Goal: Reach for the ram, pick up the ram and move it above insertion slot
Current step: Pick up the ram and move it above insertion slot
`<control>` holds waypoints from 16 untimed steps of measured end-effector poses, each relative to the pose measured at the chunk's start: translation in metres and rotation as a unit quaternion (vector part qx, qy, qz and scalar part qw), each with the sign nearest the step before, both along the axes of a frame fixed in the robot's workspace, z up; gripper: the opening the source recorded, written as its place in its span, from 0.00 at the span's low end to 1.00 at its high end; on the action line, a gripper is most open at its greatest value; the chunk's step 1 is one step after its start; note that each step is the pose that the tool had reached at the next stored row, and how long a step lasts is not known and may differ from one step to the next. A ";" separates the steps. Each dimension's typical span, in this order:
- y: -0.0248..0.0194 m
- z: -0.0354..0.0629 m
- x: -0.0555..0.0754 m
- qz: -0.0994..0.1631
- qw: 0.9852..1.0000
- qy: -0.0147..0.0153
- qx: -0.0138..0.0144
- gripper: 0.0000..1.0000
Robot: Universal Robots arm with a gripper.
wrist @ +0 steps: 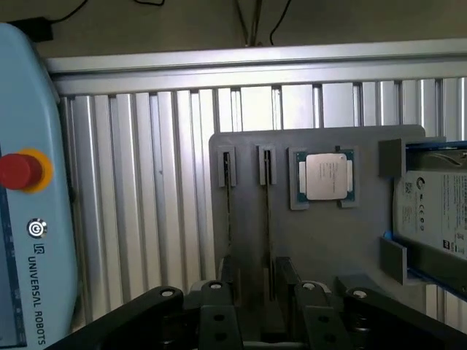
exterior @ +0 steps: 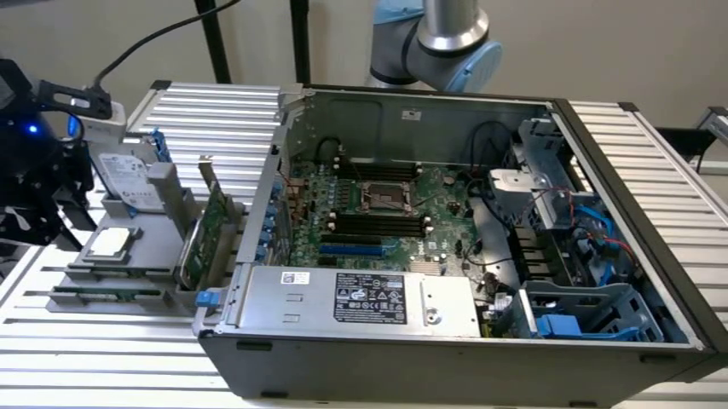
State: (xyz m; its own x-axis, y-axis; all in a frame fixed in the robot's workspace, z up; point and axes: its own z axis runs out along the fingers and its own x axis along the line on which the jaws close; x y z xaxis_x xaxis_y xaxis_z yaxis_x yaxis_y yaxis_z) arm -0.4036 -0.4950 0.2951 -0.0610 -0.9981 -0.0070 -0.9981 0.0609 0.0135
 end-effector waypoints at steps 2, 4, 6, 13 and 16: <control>-0.0011 -0.0036 0.000 0.001 1.000 0.000 0.000 0.36; -0.0022 -0.0072 0.000 0.002 1.000 0.000 0.000 0.36; -0.0030 -0.0109 0.000 0.002 1.000 0.000 0.000 0.36; -0.0056 -0.0236 0.000 0.005 1.000 0.000 0.000 0.36; -0.0066 -0.0291 0.000 0.007 1.000 0.000 0.000 0.36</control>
